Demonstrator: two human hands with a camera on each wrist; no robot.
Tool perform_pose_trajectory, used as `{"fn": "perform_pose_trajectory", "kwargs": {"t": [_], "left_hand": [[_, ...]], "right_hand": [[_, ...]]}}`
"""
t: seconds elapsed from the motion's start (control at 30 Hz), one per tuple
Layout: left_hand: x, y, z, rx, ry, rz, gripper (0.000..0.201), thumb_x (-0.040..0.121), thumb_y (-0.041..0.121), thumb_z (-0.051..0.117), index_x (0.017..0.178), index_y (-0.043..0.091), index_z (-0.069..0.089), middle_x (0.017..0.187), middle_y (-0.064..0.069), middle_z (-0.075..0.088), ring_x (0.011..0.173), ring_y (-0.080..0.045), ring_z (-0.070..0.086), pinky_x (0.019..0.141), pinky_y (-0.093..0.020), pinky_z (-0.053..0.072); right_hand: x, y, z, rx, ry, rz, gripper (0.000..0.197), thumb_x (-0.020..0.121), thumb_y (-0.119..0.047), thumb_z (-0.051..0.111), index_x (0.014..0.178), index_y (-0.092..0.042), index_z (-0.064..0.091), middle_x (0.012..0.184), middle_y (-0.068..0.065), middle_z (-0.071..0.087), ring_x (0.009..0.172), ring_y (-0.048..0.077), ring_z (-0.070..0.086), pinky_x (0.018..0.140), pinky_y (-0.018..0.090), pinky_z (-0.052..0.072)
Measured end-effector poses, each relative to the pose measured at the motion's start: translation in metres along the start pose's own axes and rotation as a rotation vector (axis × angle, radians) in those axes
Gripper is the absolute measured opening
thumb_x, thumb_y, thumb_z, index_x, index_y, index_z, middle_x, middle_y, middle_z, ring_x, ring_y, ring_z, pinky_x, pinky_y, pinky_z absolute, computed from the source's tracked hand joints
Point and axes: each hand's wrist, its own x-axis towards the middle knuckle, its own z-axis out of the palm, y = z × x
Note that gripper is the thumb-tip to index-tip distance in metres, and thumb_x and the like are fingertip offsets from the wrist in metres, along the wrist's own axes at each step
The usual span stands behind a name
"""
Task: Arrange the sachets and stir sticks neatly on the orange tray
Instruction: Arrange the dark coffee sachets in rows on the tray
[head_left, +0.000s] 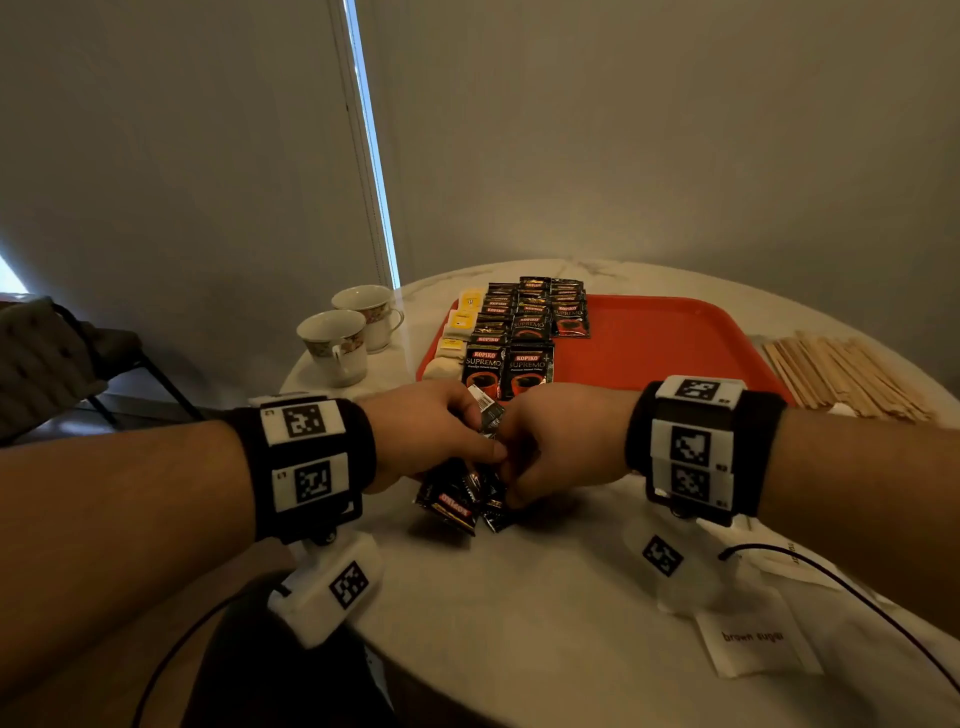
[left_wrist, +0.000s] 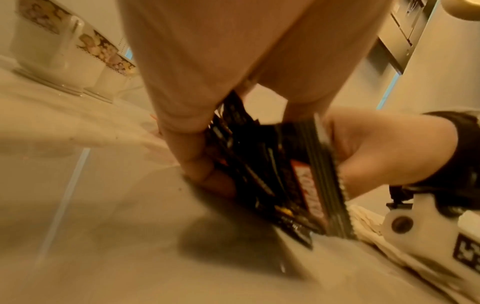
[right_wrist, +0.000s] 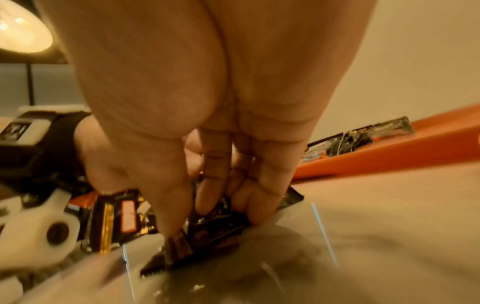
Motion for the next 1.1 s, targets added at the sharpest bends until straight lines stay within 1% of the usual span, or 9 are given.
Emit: {"fn": "perform_pose_trajectory", "kwargs": {"t": [0.13, 0.23, 0.3, 0.4, 0.53, 0.67, 0.77, 0.9, 1.1], "left_hand": [[0.005, -0.011, 0.001, -0.031, 0.09, 0.045, 0.027, 0.082, 0.002, 0.082, 0.094, 0.015, 0.062, 0.086, -0.008, 0.067, 0.074, -0.02, 0.065, 0.06, -0.028, 0.054], [0.003, -0.012, -0.001, -0.041, 0.091, 0.073, 0.028, 0.081, -0.002, 0.081, 0.091, 0.016, 0.062, 0.092, -0.011, 0.068, 0.079, -0.027, 0.068, 0.069, -0.037, 0.061], [0.001, -0.011, -0.004, -0.056, 0.088, 0.105, 0.028, 0.081, -0.002, 0.079, 0.091, 0.016, 0.06, 0.104, -0.014, 0.069, 0.09, -0.035, 0.072, 0.081, -0.048, 0.063], [-0.001, -0.006, -0.013, -0.153, 0.131, 0.219, 0.028, 0.083, -0.007, 0.074, 0.087, 0.015, 0.056, 0.11, -0.013, 0.07, 0.095, -0.036, 0.073, 0.077, -0.046, 0.065], [0.01, 0.004, -0.022, -0.342, 0.221, 0.356, 0.034, 0.084, -0.013, 0.067, 0.084, 0.017, 0.052, 0.107, -0.013, 0.07, 0.094, -0.033, 0.07, 0.069, -0.038, 0.059], [0.024, 0.018, -0.015, -0.5, 0.279, 0.433, 0.036, 0.081, -0.013, 0.061, 0.088, 0.021, 0.052, 0.118, -0.019, 0.067, 0.101, -0.038, 0.069, 0.078, -0.048, 0.061], [0.032, 0.031, -0.007, -0.589, 0.309, 0.457, 0.058, 0.086, -0.019, 0.049, 0.117, 0.03, 0.055, 0.122, -0.015, 0.066, 0.093, -0.03, 0.072, 0.066, -0.037, 0.061], [0.043, 0.045, -0.002, -0.662, 0.309, 0.504, 0.087, 0.091, -0.019, 0.041, 0.155, 0.04, 0.033, 0.112, 0.004, 0.069, 0.08, -0.006, 0.074, 0.068, -0.028, 0.063], [0.062, 0.061, 0.005, -0.636, 0.355, 0.512, 0.052, 0.092, -0.009, 0.043, 0.134, 0.016, 0.059, 0.12, -0.014, 0.071, 0.112, -0.029, 0.071, 0.096, -0.045, 0.06]], "right_hand": [[0.002, 0.009, -0.003, 0.229, 0.105, 0.019, 0.024, 0.083, -0.021, 0.078, 0.1, -0.03, 0.064, 0.096, -0.008, 0.07, 0.087, 0.007, 0.066, 0.079, 0.03, 0.057], [0.006, 0.015, -0.005, 0.348, 0.315, 0.139, 0.039, 0.076, -0.022, 0.085, 0.102, -0.028, 0.056, 0.093, -0.004, 0.068, 0.082, 0.016, 0.067, 0.074, 0.038, 0.061], [0.007, 0.019, -0.008, 0.35, 0.362, 0.209, 0.057, 0.074, -0.032, 0.088, 0.118, -0.032, 0.052, 0.099, -0.006, 0.065, 0.085, 0.014, 0.066, 0.073, 0.036, 0.06], [0.008, 0.022, -0.011, 0.659, 0.25, 0.247, 0.081, 0.079, -0.035, 0.085, 0.144, -0.035, 0.037, 0.116, 0.001, 0.068, 0.098, 0.021, 0.072, 0.085, 0.042, 0.062], [0.007, 0.012, -0.005, 1.192, 0.13, 0.22, 0.059, 0.09, -0.03, 0.077, 0.139, -0.037, 0.044, 0.116, 0.009, 0.074, 0.102, 0.033, 0.074, 0.088, 0.054, 0.06], [0.02, 0.007, -0.008, 1.493, 0.291, 0.148, 0.042, 0.099, -0.023, 0.064, 0.137, -0.033, 0.049, 0.12, 0.01, 0.072, 0.101, 0.035, 0.074, 0.087, 0.059, 0.059], [0.028, 0.008, -0.013, 1.51, 0.461, 0.125, 0.039, 0.104, -0.023, 0.055, 0.141, -0.032, 0.047, 0.119, 0.007, 0.071, 0.103, 0.03, 0.073, 0.085, 0.053, 0.061], [0.032, 0.015, -0.018, 1.527, 0.521, 0.072, 0.037, 0.105, -0.017, 0.053, 0.141, -0.026, 0.049, 0.118, 0.008, 0.073, 0.099, 0.025, 0.075, 0.08, 0.044, 0.063], [0.038, 0.033, -0.027, 1.557, 0.558, 0.006, 0.046, 0.098, -0.014, 0.062, 0.139, -0.03, 0.049, 0.121, 0.009, 0.072, 0.105, 0.032, 0.073, 0.087, 0.06, 0.058]]}}
